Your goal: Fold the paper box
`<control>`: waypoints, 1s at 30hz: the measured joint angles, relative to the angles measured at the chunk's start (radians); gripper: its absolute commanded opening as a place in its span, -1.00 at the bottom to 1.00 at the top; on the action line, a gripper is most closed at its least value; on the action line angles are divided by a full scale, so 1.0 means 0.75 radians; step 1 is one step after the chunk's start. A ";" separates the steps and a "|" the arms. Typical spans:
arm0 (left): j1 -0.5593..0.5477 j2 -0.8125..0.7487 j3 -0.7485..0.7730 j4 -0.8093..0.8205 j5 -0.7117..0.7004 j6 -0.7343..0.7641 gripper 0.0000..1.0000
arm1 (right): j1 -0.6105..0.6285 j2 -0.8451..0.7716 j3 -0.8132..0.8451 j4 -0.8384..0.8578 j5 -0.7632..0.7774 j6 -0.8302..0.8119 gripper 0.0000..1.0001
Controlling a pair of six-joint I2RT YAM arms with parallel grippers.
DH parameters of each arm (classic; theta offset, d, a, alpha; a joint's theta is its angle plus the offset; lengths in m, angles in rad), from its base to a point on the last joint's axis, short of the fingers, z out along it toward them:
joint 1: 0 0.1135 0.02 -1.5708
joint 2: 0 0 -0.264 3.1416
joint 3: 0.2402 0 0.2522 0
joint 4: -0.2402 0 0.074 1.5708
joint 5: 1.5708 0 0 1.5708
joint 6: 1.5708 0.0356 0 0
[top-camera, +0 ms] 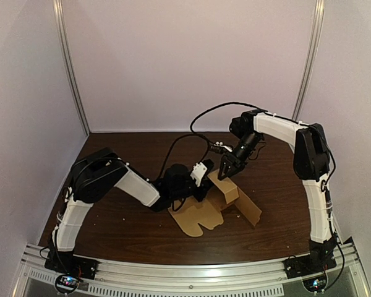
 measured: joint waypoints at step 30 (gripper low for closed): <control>-0.067 0.000 -0.017 0.043 -0.270 -0.062 -1.00 | -0.003 0.077 0.044 0.060 -0.197 -0.002 0.02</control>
